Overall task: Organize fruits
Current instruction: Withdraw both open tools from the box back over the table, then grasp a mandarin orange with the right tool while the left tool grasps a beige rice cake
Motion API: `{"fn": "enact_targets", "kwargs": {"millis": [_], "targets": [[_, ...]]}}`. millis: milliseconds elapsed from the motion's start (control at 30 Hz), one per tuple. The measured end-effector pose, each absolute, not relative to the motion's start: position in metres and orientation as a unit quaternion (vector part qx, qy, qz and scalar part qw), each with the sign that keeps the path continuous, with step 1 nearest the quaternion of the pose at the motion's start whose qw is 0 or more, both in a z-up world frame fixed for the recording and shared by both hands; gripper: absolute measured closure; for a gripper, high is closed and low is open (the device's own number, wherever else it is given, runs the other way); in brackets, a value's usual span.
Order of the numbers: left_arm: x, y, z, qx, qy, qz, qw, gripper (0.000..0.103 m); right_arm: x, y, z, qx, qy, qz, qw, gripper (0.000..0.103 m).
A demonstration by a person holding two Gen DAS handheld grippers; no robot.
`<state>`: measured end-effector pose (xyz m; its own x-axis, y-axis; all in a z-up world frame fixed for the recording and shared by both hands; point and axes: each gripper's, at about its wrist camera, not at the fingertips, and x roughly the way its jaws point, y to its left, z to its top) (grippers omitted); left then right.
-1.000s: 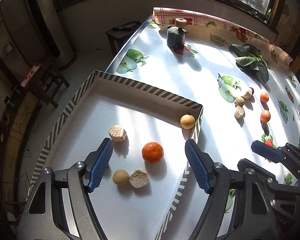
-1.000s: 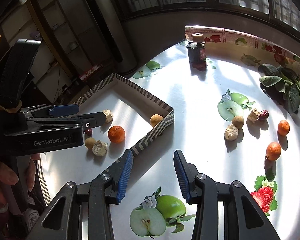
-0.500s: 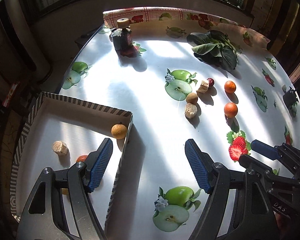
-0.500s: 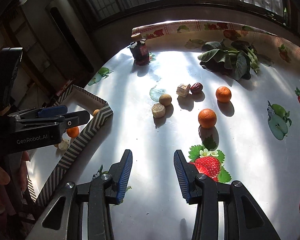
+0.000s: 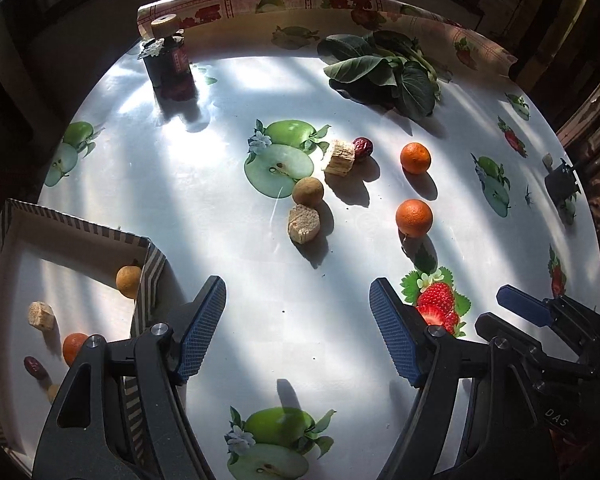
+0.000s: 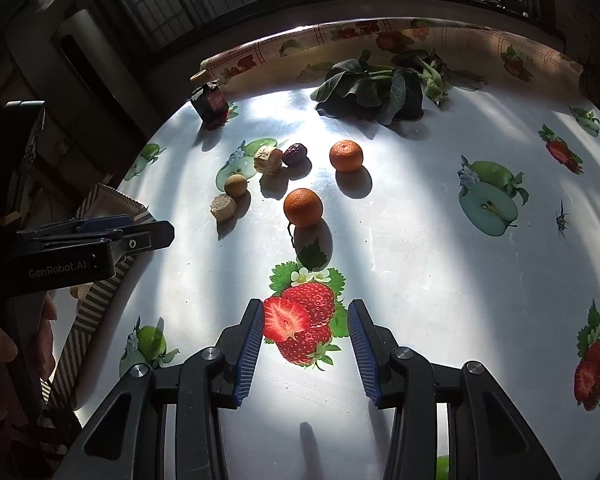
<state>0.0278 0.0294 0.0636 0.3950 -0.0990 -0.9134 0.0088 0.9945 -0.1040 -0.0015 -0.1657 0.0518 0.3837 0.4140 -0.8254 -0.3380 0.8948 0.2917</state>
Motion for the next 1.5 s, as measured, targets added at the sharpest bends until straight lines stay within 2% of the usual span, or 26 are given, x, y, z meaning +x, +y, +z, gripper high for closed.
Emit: {"fn": "enact_targets", "kwargs": {"millis": [1033,1133,1200,1267,1500], "targets": [[0.082,0.032,0.016,-0.019,0.569,-0.020,0.822,0.028,0.056,-0.159,0.033,0.043,0.518,0.230,0.823,0.059],[0.083,0.028,0.017,-0.007,0.559,-0.028,0.829,0.046,0.062,-0.156,0.031,0.041,0.518,0.234,0.822,0.059],[0.084,0.026,0.018,0.002,0.556,-0.034,0.831,0.068,0.065,-0.154,0.030,0.041,0.517,0.237,0.821,0.059],[0.085,0.026,0.019,0.001,0.555,-0.034,0.831,0.079,0.067,-0.153,0.029,0.041,0.515,0.237,0.823,0.059],[0.076,0.033,0.021,-0.027,0.559,-0.034,0.828,0.079,0.075,-0.133,0.025,0.022,0.507,0.244,0.826,0.059]]}}
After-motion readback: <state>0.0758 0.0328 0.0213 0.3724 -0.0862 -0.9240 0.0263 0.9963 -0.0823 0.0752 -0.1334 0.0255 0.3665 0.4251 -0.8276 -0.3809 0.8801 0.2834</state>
